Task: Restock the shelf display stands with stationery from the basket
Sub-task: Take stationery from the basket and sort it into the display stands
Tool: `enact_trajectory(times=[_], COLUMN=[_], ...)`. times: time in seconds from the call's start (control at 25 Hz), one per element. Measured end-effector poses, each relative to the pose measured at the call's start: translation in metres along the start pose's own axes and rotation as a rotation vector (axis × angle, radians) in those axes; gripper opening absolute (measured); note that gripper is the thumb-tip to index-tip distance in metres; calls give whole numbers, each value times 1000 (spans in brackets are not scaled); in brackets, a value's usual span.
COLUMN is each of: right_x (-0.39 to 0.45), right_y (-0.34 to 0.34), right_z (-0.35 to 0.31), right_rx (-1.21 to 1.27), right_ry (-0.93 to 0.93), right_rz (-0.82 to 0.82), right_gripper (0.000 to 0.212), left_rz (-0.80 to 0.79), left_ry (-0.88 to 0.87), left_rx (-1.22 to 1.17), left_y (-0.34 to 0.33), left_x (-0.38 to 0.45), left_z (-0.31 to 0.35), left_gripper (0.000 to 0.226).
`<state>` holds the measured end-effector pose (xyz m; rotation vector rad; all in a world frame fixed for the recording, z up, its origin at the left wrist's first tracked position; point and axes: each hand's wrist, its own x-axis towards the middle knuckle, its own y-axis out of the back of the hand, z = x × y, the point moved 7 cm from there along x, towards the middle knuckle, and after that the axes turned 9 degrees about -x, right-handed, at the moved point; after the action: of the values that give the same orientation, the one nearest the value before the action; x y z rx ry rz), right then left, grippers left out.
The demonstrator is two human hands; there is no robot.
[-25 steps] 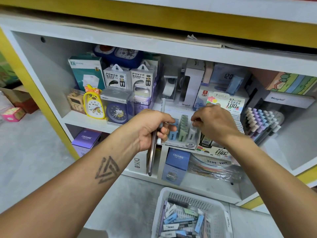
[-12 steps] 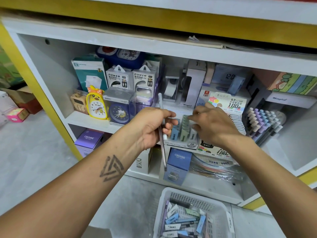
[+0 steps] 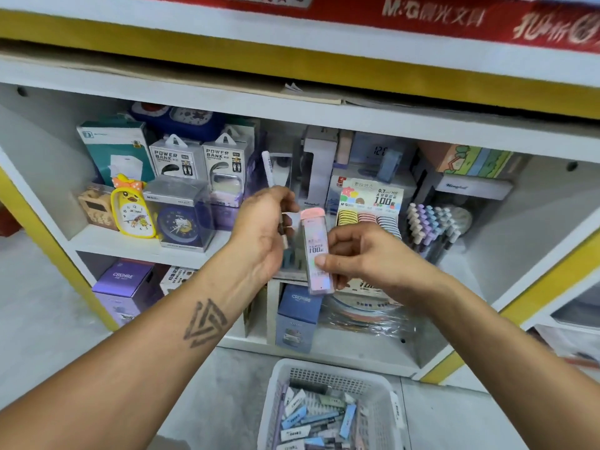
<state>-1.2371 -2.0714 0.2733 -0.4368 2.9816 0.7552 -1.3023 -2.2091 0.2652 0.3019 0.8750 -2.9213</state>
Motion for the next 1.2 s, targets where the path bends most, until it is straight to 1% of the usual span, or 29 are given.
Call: enact_trajectory(times=[0.04, 0.08, 0.12, 0.2, 0.24, 0.28, 0.32, 0.36, 0.44, 0.48, 0.56, 0.64, 0.76, 0.84, 0.88, 0.92, 1.04, 1.08, 1.2], right_x=[-6, -11, -15, -23, -27, -31, -35, -38, -48, -53, -65, -73, -68, -57, -51, -45, -34, -32, -23], right_y=[10, 19, 28, 44, 51, 57, 63, 71, 93, 107, 134, 152, 148, 138, 132, 126, 105, 99, 93], right_z=[4, 8, 11, 20, 24, 28, 30, 31, 31, 32, 32, 35, 34, 32, 29, 26, 17, 16, 18], right_rx=[37, 64, 77, 80, 77, 65, 39, 5, -30, -27, -9, 8, -27, -94, -165, -292, -806, -898, -960], right_ry=[3, 12, 19, 35, 39, 44, 56, 73, 95, 96, 98, 98, 113, 134, 148, 167, 263, 292, 325], right_rz=[25, 52, 85, 153, 178, 202, 228, 264, 367, 421, 532, 598, 587, 567, 565, 574, 600, 602, 611], right_gripper=[19, 25, 38, 70, 82, 84, 78, 66, 39, 30, 20, 15, 10, 11, 10, 10, 13, 15, 17], left_rz=[-21, -58, -115, -250, -305, -343, -366, -381, -407, -415, -386, -304, -232, -239, -251, -261, -275, -280, -301], left_ry=[0, 14, 42, 109, 135, 151, 157, 152, 132, 124, 117, 156, 212, 197, 180, 162, 117, 110, 104], left_rx=[54, 103, 146, 257, 322, 378, 415, 440, 468, 467, 418, 325, 208, 185, 171, 159, 163, 175, 234], left_y=[-3, -9, -15, -29, -36, -42, -46, -50, -61, -67, -73, -69, -58, -55, -54, -52, -48, -47, -45], left_x=[-1, -3, -6, -16, -22, -26, -29, -32, -36, -37, -34, -23, -11, -9, -8, -8, -7, -6, -7], left_z=[-3, -9, -18, -39, -49, -58, -64, -68, -75, -75, -72, -68, -63, -62, -61, -60, -55, -54, -54], left_gripper=[6, 2, 2, 10, 16, 22, 26, 26, 18, 15, 9, 19, 31, 27, 24, 22, 21, 21, 20])
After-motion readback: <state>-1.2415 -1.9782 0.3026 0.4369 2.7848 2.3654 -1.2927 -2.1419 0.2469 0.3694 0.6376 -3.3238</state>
